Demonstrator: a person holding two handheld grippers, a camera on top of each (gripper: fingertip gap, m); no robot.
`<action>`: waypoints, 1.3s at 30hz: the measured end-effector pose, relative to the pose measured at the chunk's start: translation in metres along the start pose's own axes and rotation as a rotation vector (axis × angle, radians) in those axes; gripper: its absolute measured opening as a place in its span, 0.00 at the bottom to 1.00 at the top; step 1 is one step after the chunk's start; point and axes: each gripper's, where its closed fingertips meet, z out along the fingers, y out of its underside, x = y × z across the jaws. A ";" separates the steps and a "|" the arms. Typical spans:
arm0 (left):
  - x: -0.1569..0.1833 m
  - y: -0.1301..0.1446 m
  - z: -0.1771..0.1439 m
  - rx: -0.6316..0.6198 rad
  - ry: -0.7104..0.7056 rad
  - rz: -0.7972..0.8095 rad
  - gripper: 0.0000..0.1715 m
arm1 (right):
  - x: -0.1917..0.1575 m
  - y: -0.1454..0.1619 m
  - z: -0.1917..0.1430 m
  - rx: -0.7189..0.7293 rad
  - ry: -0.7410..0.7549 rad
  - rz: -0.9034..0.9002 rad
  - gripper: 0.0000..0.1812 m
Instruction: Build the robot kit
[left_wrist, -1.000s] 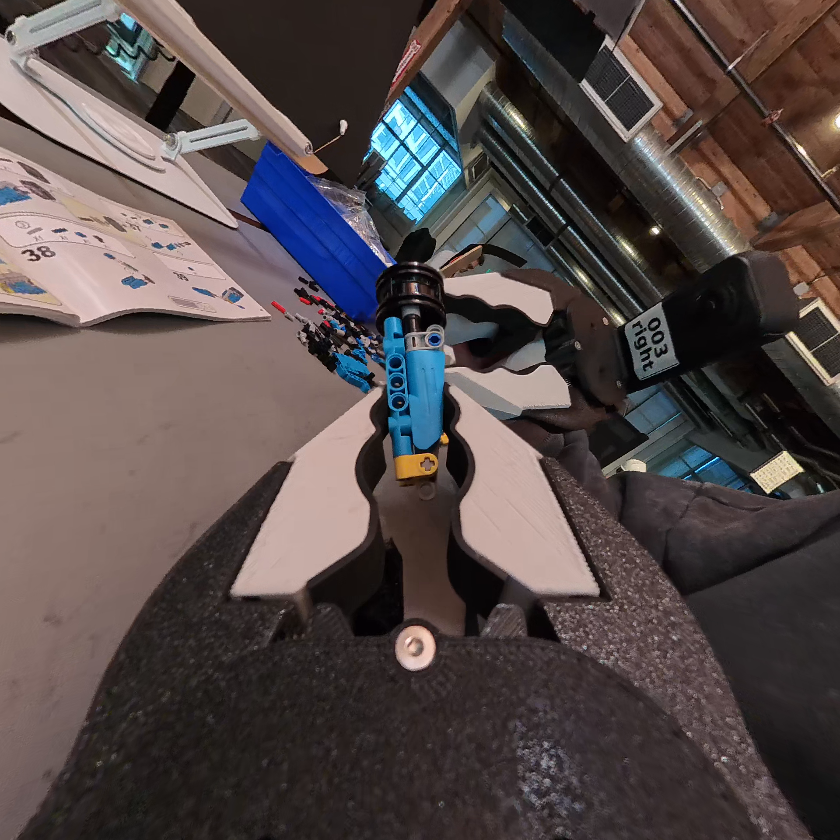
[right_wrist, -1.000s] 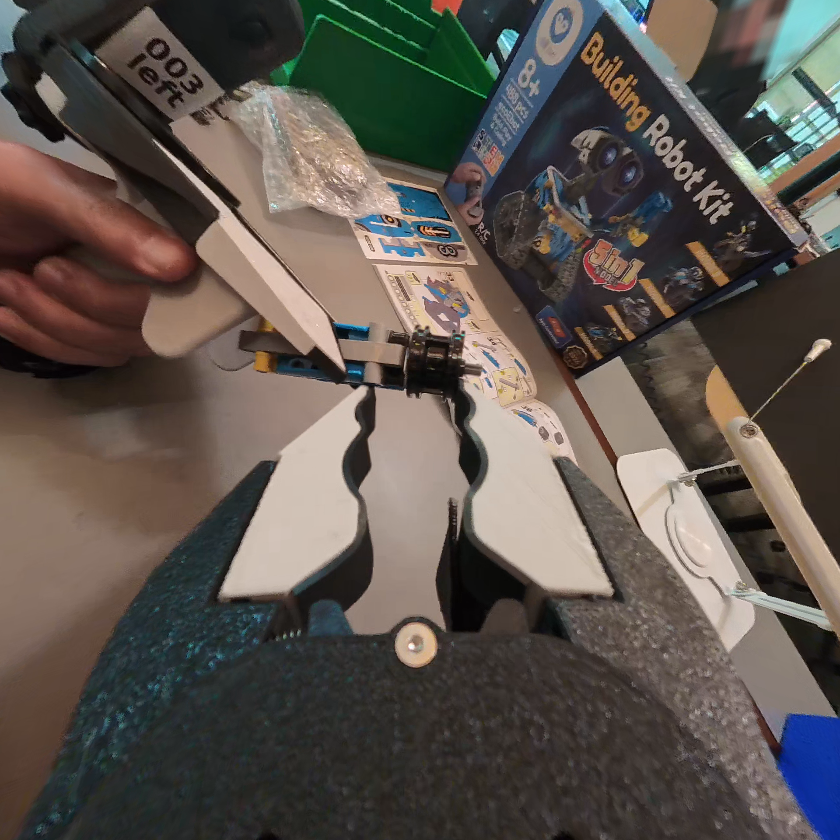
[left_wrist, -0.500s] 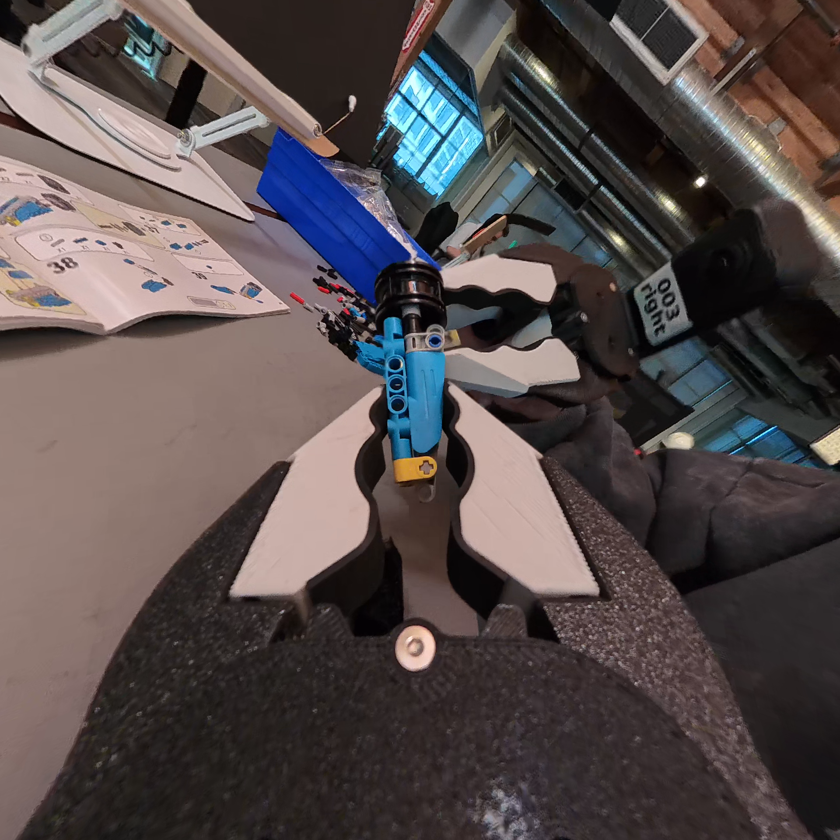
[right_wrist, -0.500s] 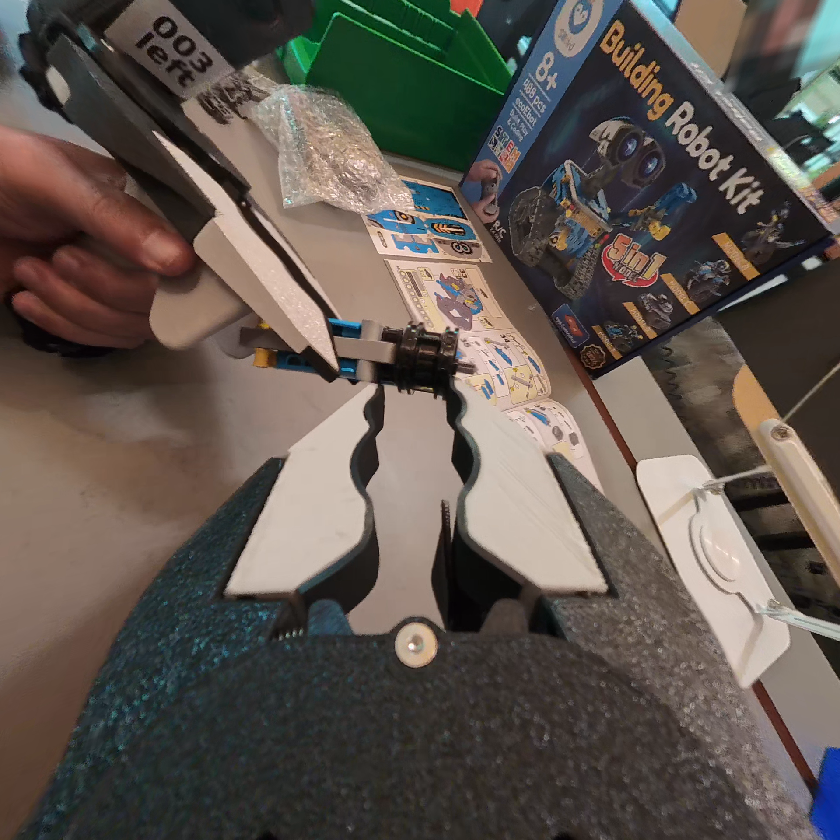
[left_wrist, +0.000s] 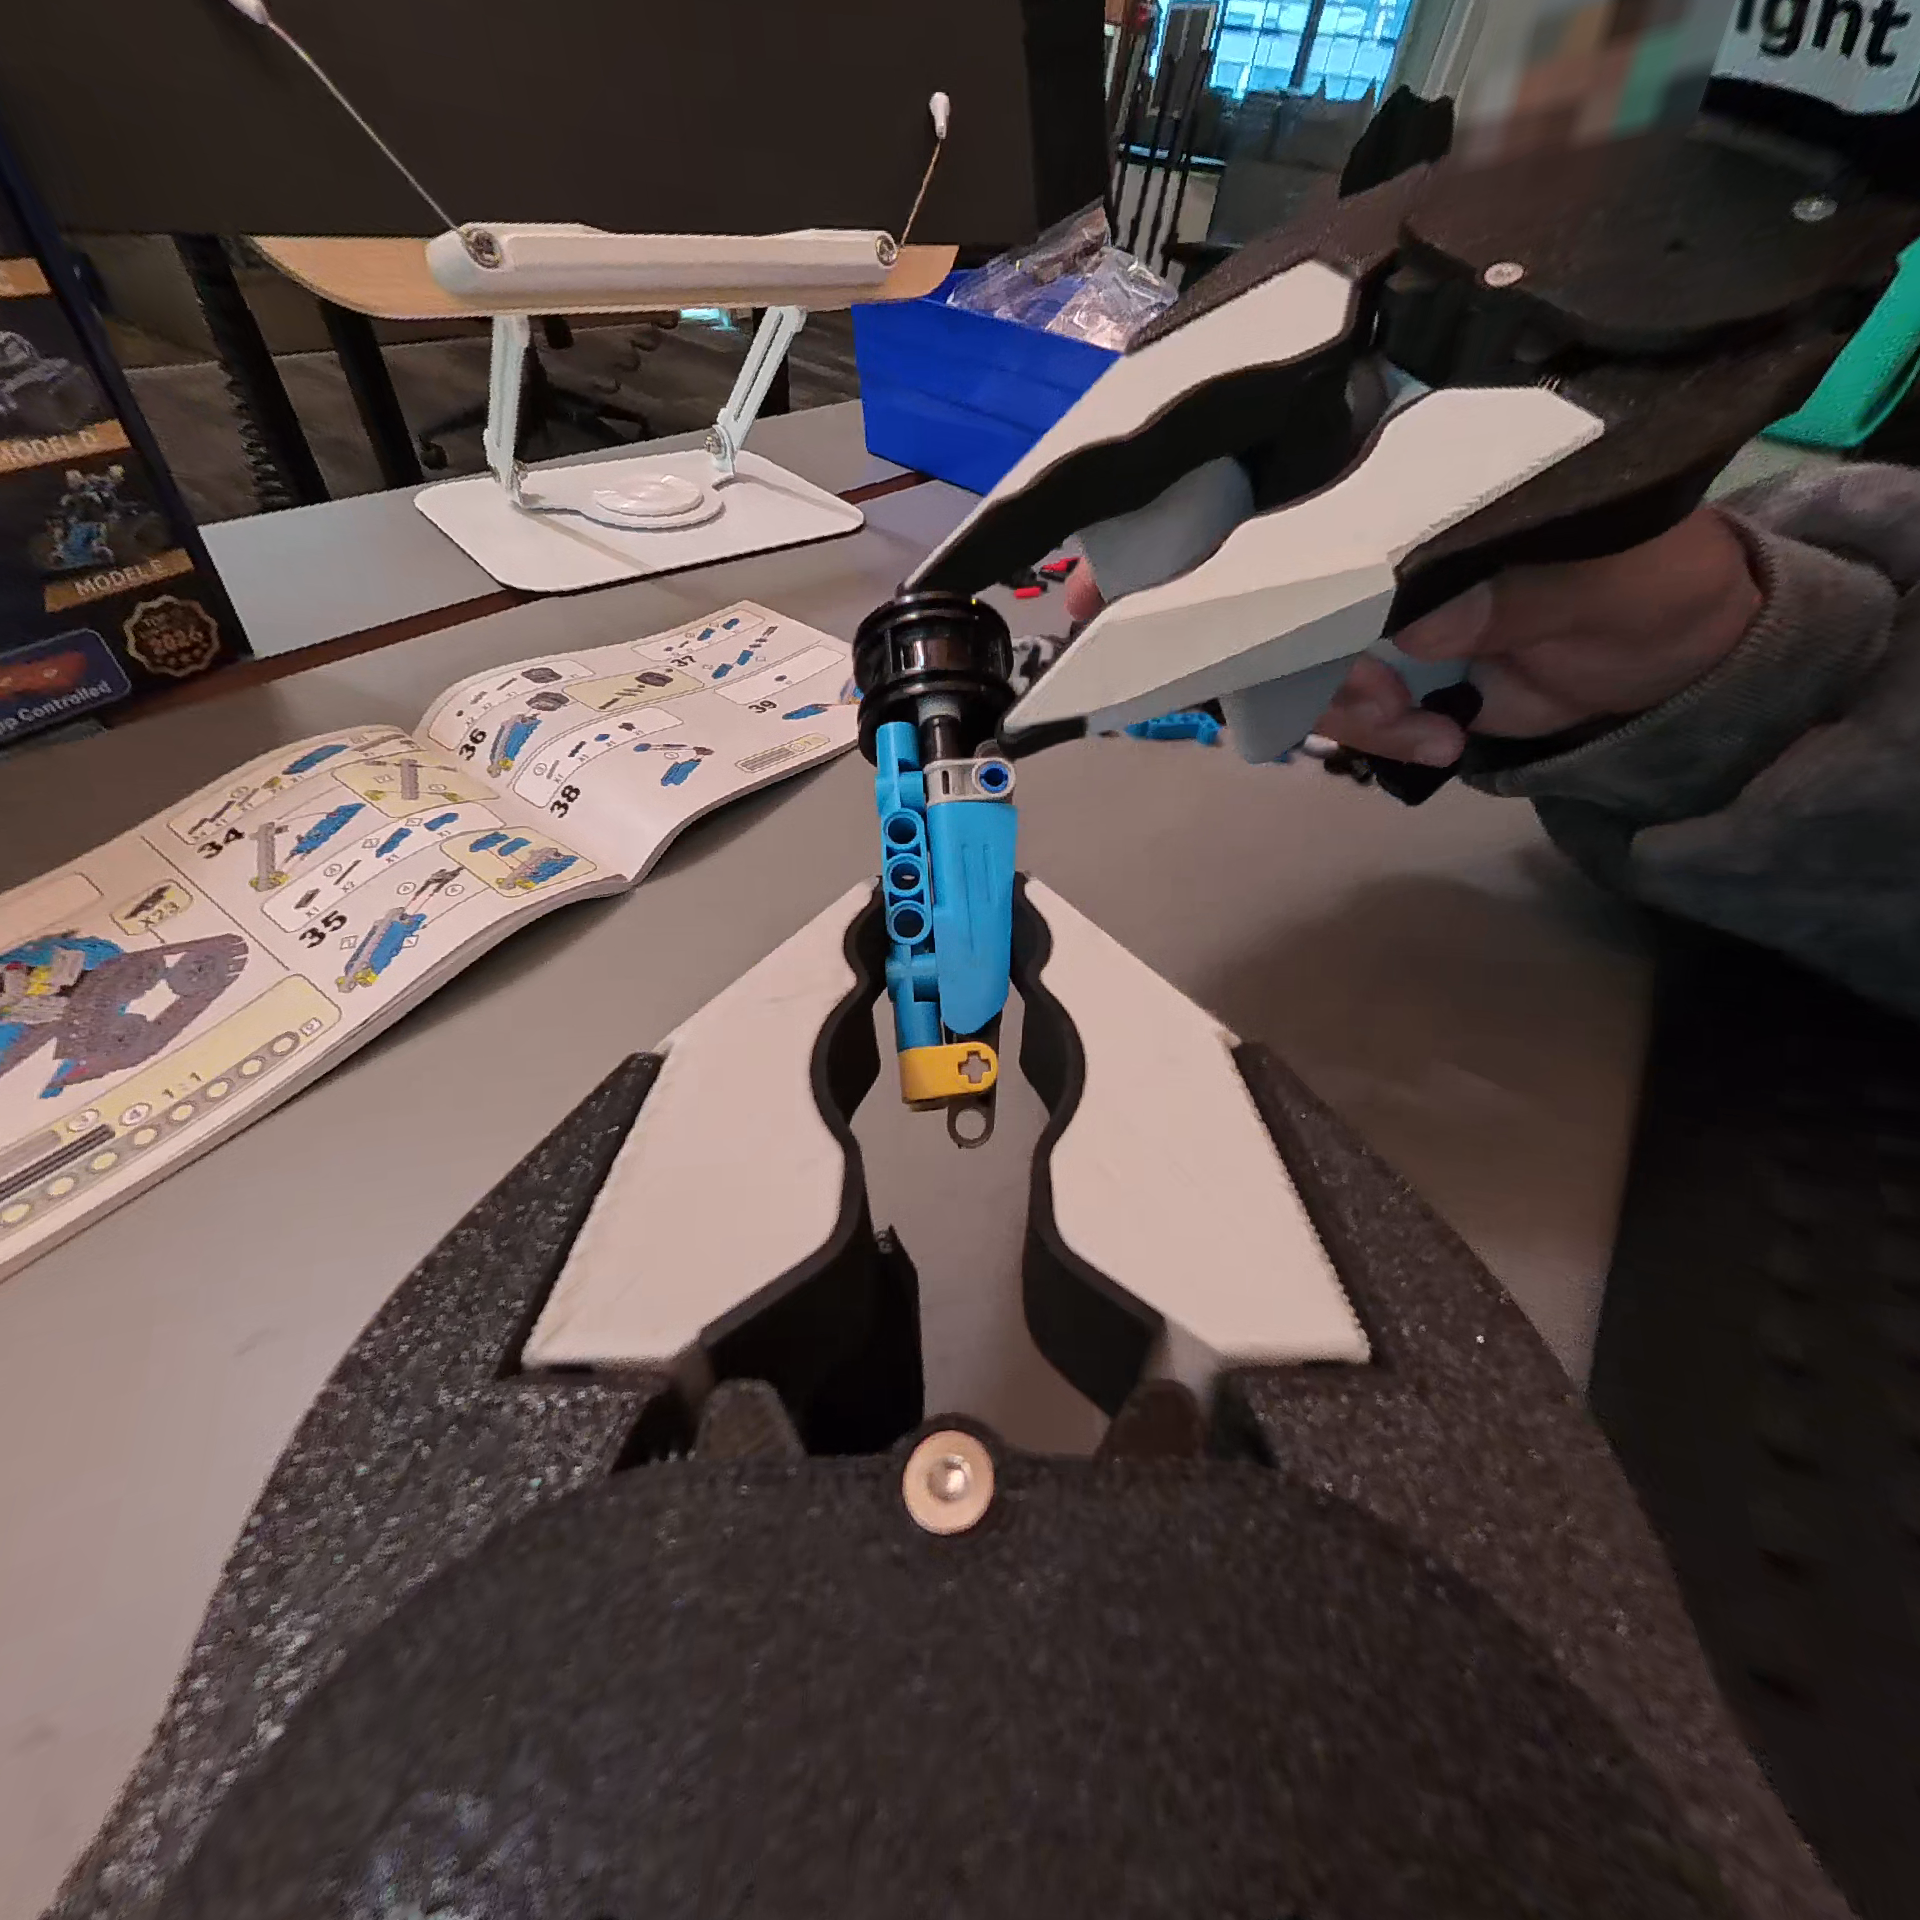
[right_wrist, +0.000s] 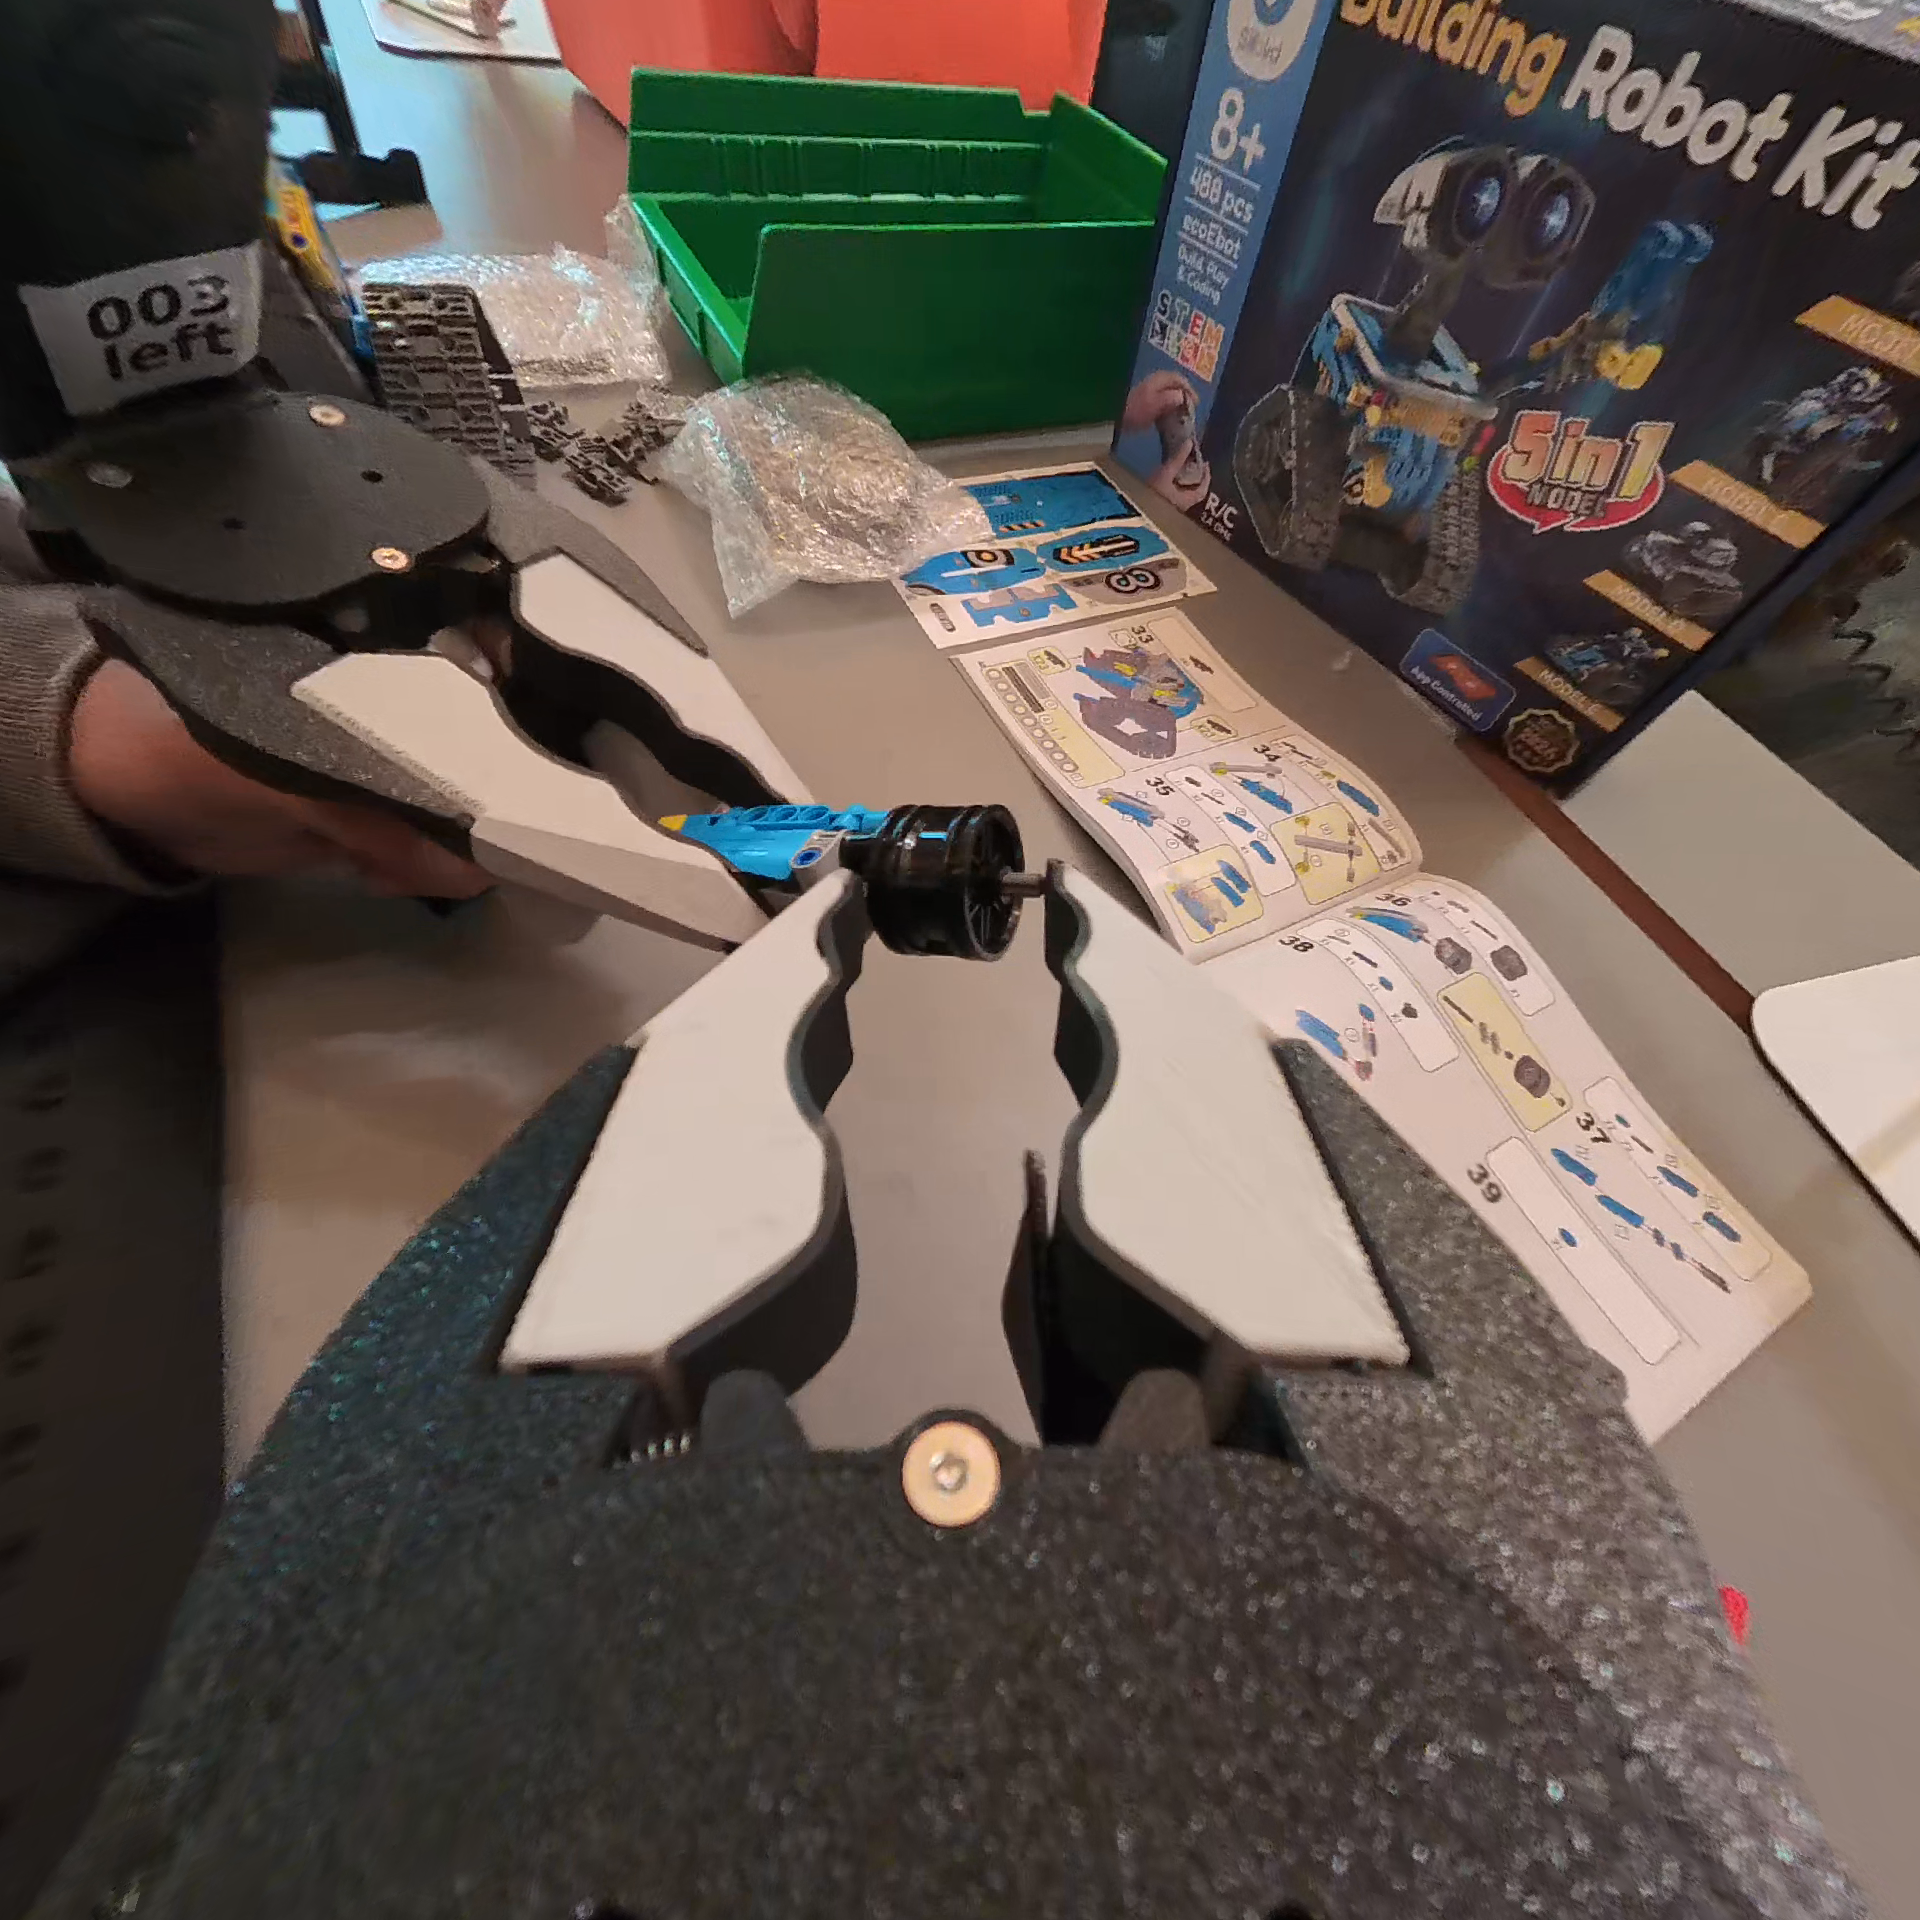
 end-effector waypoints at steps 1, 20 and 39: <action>0.000 0.001 0.000 -0.008 -0.005 0.014 0.12 | -0.001 0.001 0.000 -0.003 -0.003 -0.013 0.19; -0.003 0.011 0.004 -0.074 -0.062 0.046 0.11 | -0.002 0.013 0.007 -0.102 0.108 -0.164 0.18; -0.003 0.010 0.004 -0.075 -0.082 0.122 0.12 | -0.005 0.007 0.007 -0.029 0.076 -0.092 0.12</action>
